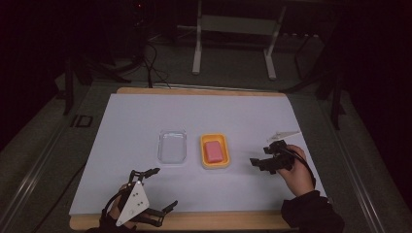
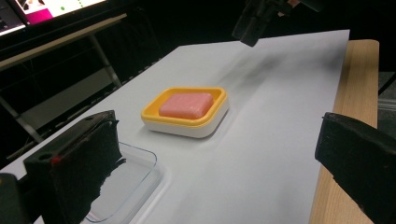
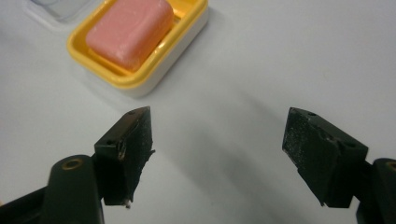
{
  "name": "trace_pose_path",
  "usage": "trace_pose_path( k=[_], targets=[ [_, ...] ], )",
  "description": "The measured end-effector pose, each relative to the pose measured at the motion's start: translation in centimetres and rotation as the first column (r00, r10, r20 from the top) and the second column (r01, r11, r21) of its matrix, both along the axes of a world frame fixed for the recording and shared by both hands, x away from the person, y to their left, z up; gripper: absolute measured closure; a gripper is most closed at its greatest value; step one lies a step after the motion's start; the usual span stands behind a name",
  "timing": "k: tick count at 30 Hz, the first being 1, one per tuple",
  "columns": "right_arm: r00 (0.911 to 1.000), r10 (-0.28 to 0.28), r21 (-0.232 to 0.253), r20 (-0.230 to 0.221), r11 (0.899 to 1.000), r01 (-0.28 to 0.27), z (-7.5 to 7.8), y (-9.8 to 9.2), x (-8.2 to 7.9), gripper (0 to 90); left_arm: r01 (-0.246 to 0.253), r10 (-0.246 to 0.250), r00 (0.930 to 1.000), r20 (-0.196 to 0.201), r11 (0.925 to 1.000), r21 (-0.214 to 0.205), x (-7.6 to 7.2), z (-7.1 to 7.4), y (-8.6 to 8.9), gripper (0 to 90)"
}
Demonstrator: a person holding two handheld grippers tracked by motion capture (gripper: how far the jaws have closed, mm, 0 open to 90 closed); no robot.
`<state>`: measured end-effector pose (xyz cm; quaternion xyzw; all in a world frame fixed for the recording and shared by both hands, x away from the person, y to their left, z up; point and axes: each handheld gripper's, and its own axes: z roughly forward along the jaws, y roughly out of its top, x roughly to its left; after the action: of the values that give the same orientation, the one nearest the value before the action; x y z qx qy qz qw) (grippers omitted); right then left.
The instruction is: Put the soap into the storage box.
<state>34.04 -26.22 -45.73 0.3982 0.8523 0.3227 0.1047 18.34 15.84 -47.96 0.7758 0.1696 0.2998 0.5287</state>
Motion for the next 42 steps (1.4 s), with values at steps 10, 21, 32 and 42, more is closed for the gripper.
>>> trace_pose_path(
  k=[10, 21, 32, 42],
  targets=[
    [0.9999, -0.014, 0.02, 0.003, 1.0, 0.014, -1.0, -1.5, -1.7, 24.4, -0.001, 0.001, 1.0, -0.002, 1.0, 0.001, 0.0, 0.0, 0.0, 0.7],
    [0.9987, -0.05, 0.028, -0.011, 0.998, 0.051, -2.1, -3.1, -3.3, 24.4, 0.003, -0.003, 1.0, -0.003, 1.0, 0.003, 0.0, 0.0, 0.0, 0.7],
    [0.9957, -0.09, 0.045, 0.021, 0.995, 0.089, -3.1, -4.7, -4.3, 24.1, 0.007, -0.007, 1.0, -0.003, 0.9999, 0.015, 0.0, -0.1, -0.2, 0.7],
    [0.9952, -0.094, 0.043, 0.028, 0.995, 0.092, -3.8, -4.7, -3.9, 24.1, 0.01, -0.01, 0.9999, -0.006, 0.9999, 0.01, 0.1, -0.1, -0.2, 0.7]
  ],
)
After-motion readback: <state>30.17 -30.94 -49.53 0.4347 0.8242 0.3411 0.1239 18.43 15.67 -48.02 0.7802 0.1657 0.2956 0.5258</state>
